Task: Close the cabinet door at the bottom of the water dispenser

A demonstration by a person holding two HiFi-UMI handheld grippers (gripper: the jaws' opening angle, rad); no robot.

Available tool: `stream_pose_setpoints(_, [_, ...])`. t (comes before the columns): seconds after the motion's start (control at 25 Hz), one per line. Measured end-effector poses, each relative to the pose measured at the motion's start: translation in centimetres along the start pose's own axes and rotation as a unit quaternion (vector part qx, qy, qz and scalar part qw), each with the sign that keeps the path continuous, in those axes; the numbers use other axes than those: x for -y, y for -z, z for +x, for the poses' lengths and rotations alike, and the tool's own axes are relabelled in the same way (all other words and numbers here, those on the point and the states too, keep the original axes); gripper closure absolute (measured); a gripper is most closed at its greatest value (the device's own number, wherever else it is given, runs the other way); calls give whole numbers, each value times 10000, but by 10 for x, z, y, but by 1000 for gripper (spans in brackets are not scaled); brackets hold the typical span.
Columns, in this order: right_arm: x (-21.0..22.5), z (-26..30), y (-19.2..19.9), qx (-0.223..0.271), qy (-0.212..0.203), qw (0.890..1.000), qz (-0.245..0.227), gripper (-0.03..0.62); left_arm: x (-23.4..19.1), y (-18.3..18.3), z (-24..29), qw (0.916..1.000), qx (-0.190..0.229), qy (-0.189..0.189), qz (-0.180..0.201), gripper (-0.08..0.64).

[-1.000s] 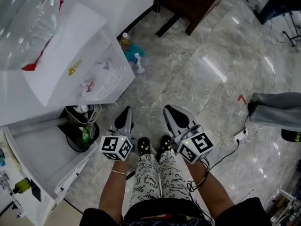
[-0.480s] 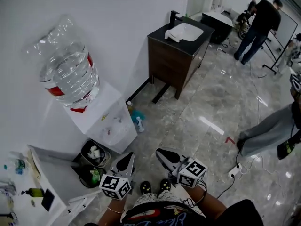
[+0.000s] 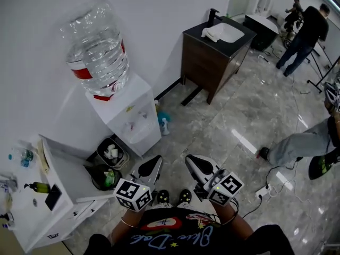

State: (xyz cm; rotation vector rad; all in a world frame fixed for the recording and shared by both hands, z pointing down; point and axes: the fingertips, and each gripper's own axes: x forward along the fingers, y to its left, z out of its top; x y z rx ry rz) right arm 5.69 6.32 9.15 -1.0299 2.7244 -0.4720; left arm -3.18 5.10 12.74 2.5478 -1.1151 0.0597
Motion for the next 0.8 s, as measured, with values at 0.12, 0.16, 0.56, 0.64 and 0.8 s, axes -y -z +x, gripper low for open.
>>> stream_pose_setpoints(0.12, [3, 3, 3, 21, 91, 9999, 59, 577, -5, 1, -4, 10000, -57, -9, 50, 562])
stream_pose_setpoints(0.16, [4, 2, 4, 10, 132, 9999, 64, 577, -4, 1, -4, 9999, -64, -3, 148, 563])
stream_pose_setpoints(0.56, [7, -13, -4, -71, 268, 9996, -18, 577, 26, -8, 15, 9980, 58, 477, 407, 563])
stream_pose_setpoints(0.64, [7, -11, -5, -55, 267, 9996, -19, 577, 26, -11, 16, 9978, 104, 498, 425, 563])
stream_pose_setpoints(0.8, [12, 0, -11, 9, 227, 9997, -125, 577, 22, -27, 20, 9970, 301, 539, 457, 563])
